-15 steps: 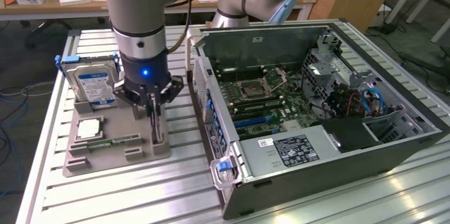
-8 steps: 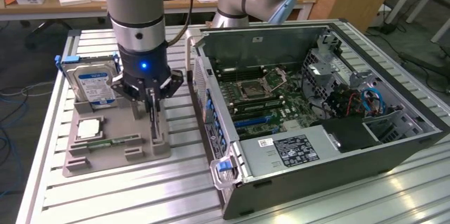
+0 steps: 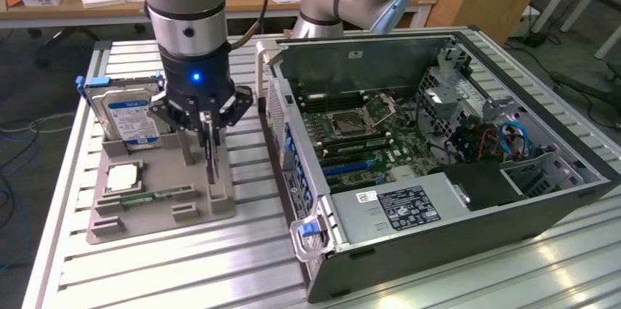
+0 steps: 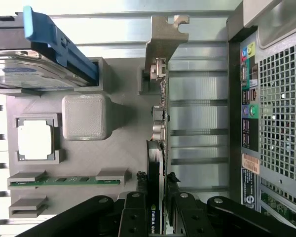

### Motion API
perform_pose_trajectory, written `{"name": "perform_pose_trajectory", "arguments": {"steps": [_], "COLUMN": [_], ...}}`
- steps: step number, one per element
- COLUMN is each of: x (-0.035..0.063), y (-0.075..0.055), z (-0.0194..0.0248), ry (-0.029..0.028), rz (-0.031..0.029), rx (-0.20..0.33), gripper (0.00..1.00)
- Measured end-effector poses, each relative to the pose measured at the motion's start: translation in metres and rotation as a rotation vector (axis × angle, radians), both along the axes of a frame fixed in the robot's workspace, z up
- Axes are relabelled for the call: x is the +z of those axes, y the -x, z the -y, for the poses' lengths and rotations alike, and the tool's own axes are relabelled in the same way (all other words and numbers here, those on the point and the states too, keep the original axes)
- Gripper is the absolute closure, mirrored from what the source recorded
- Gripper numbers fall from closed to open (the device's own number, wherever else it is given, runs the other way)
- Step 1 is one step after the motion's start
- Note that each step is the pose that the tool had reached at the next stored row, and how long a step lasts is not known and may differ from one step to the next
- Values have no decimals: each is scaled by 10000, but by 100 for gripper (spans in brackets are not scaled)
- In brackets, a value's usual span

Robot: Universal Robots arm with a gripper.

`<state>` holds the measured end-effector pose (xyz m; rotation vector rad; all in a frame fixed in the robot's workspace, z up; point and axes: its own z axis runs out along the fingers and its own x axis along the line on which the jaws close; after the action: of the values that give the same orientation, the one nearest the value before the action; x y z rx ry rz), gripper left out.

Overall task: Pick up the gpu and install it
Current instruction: 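Pick up the gpu and move the gpu toward the slot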

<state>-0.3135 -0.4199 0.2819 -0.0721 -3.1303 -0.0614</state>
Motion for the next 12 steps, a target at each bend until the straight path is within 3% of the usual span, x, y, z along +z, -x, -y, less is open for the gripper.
{"name": "perform_pose_trajectory", "arguments": {"steps": [12], "x": [334], "y": [0], "z": [0], "ry": [0], "rz": [0], "rx": [0], "gripper": [74]}}
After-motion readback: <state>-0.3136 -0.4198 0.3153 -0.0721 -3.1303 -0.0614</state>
